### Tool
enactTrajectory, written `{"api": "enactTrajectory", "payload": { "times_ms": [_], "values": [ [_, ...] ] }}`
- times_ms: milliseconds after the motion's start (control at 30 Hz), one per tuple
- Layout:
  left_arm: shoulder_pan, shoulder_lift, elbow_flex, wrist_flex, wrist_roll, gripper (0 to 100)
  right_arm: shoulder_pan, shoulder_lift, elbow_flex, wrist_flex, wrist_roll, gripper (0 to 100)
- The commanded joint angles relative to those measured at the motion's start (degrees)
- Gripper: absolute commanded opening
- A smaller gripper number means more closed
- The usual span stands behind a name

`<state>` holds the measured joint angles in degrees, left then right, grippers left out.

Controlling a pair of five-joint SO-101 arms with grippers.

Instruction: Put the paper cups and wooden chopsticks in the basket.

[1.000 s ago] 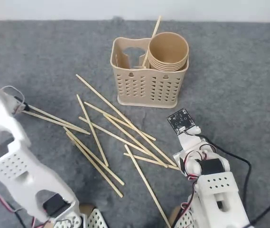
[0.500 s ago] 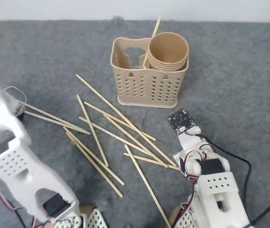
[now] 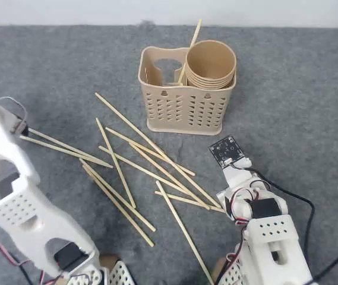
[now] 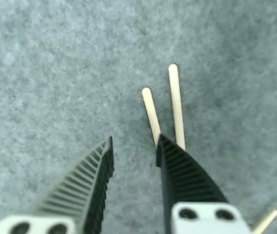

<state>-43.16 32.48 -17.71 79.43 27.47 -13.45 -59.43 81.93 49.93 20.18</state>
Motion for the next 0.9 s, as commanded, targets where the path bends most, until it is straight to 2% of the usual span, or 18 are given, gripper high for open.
{"api": "enactTrajectory", "payload": {
  "times_ms": [0,167,300,467,600,733,867],
  "values": [
    [0.9,-0.7,-2.6,0.4,2.3,16,0.4,-0.6,-0.4,-0.6,0.4,18.3],
    [1.3,7.0,-3.5,-4.7,2.6,16,0.4,-0.6,-0.4,-0.6,0.4,18.3],
    [2.6,12.7,-6.3,-5.5,2.6,16,0.4,-0.6,-0.4,-0.6,0.4,18.3],
    [2.8,15.6,-12.0,-1.0,2.6,14,0.4,-0.6,-0.4,-0.6,0.4,18.3],
    [2.4,14.2,-14.0,2.9,2.5,0,0.4,-0.6,-0.4,-0.6,0.4,18.3],
    [1.1,10.0,-16.9,8.3,2.4,1,0.4,-0.6,-0.4,-0.6,0.4,18.3],
    [-1.1,4.4,-17.5,9.8,2.2,1,0.4,-0.6,-0.4,-0.6,0.4,18.3]
  ]
}}
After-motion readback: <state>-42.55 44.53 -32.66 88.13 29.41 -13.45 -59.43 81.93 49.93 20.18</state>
